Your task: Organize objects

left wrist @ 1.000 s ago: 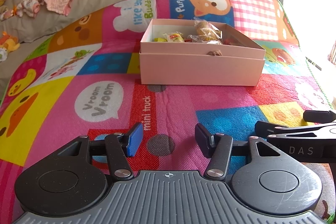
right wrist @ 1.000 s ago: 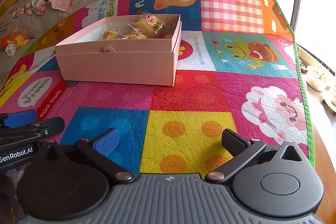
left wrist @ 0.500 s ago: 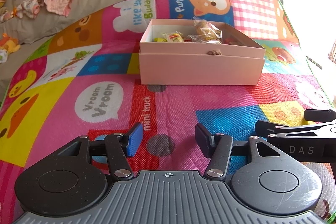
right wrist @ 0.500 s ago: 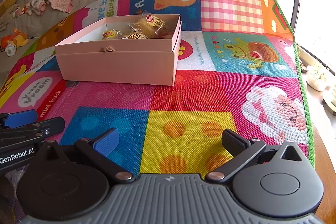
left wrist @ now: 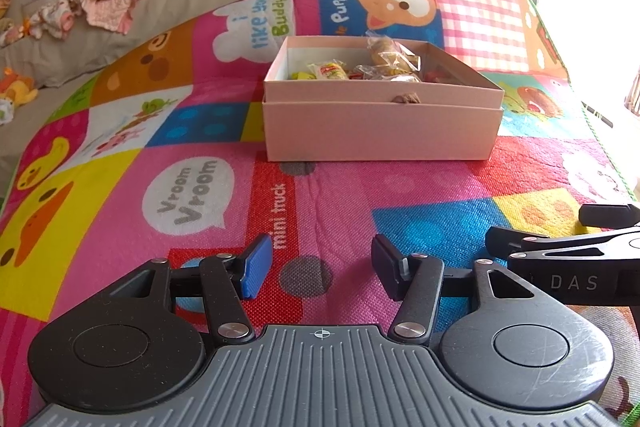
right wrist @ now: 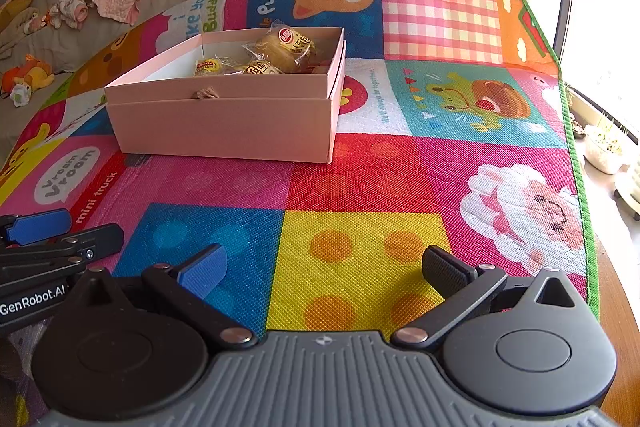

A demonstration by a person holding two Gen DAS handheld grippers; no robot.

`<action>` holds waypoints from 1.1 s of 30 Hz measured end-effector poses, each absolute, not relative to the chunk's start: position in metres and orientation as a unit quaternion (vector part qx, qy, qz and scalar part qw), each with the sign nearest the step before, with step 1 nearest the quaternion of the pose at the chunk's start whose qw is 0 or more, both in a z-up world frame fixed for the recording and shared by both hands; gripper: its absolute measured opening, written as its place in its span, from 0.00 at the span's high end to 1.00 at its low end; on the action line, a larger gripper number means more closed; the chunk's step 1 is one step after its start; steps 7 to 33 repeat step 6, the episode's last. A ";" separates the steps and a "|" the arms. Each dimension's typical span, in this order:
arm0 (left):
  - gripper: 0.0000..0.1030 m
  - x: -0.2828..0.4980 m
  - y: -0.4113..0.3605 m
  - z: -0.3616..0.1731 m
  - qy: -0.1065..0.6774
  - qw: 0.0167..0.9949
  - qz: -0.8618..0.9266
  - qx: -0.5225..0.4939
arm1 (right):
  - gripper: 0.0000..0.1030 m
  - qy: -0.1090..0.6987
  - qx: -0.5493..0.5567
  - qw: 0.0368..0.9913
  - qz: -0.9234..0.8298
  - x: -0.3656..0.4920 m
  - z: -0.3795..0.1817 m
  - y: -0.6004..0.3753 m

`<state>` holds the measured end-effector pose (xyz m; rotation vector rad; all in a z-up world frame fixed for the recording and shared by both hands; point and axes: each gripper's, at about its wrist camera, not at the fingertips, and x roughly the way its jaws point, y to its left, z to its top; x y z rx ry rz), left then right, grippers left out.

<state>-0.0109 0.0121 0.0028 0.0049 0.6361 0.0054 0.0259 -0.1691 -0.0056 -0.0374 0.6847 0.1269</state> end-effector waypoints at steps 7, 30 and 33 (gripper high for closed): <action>0.41 -0.011 0.011 0.003 0.313 0.950 0.003 0.001 | 0.00 0.335 -0.018 0.940 0.062 0.027 -0.006 -0.170; 0.41 -0.011 0.011 0.003 0.313 0.950 0.003 0.001 | 0.00 0.335 -0.018 0.940 0.062 0.027 -0.006 -0.170; 0.41 -0.011 0.011 0.003 0.313 0.950 0.003 0.001 | 0.00 0.335 -0.018 0.940 0.062 0.027 -0.006 -0.170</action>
